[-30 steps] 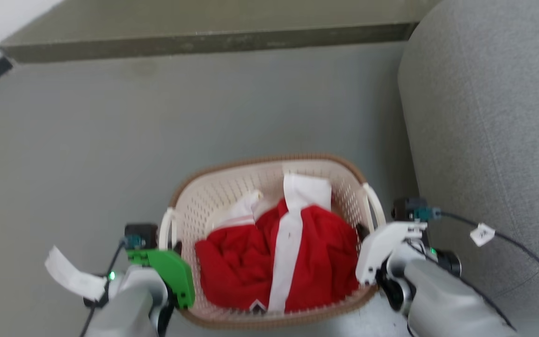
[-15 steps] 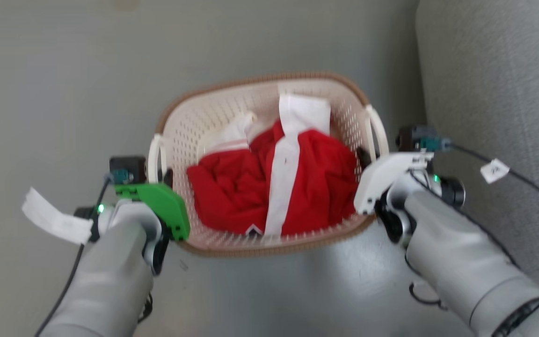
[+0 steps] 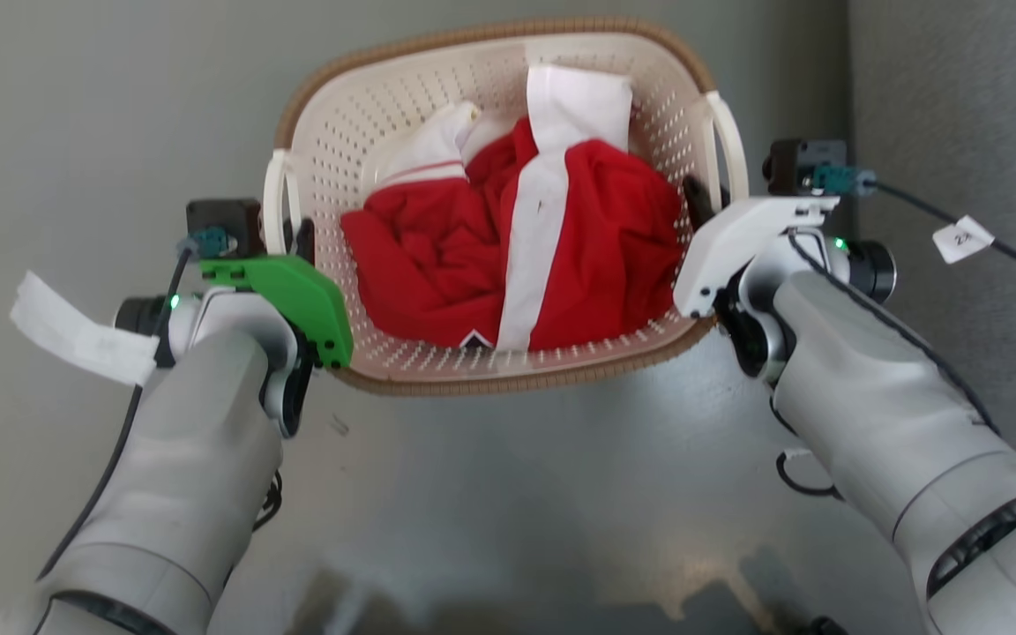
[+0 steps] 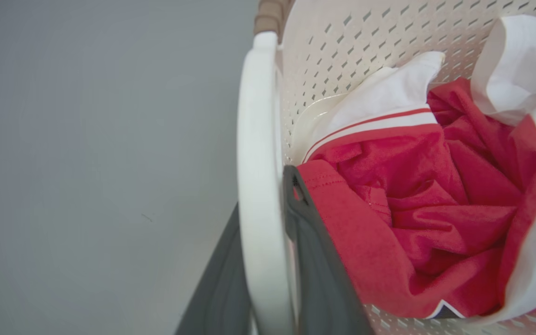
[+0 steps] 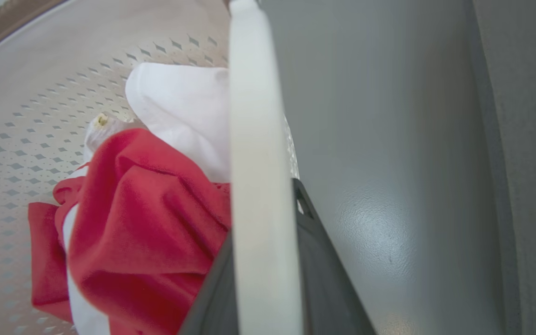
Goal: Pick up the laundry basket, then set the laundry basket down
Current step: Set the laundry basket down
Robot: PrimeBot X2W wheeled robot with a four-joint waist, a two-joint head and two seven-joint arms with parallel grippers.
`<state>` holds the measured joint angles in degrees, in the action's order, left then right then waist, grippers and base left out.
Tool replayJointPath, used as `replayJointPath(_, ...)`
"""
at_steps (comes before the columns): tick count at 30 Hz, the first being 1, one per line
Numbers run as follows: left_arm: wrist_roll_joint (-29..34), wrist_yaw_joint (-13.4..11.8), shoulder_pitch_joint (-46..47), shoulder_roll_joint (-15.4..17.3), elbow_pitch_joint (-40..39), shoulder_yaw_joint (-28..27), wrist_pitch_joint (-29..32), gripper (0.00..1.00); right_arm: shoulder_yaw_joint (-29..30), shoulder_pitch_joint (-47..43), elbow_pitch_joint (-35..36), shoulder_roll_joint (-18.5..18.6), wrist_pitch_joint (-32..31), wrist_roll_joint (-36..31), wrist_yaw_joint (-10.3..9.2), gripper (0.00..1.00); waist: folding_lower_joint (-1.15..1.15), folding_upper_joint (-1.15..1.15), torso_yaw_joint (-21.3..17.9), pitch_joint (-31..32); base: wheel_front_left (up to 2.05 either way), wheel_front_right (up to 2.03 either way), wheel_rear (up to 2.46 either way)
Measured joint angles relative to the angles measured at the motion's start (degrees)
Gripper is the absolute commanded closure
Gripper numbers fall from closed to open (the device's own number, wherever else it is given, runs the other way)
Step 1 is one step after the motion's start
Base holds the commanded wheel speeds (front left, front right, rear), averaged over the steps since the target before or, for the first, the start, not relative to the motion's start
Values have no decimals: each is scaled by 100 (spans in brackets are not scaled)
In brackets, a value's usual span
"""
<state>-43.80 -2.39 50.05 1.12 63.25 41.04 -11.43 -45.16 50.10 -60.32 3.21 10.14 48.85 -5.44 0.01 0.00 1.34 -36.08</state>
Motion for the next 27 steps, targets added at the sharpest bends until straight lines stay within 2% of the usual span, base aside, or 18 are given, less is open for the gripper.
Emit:
replayJointPath(15,145,-76,616,-3,-91,8,-111,100,109,638,-110,68,144,-49,1,100,0,0,79,-1105,0,0,0)
replayJointPath(27,266,-92,799,-13,-104,40,-182,100,162,811,-202,83,257,-79,32,100,-1,0,131,-1715,0,0,0)
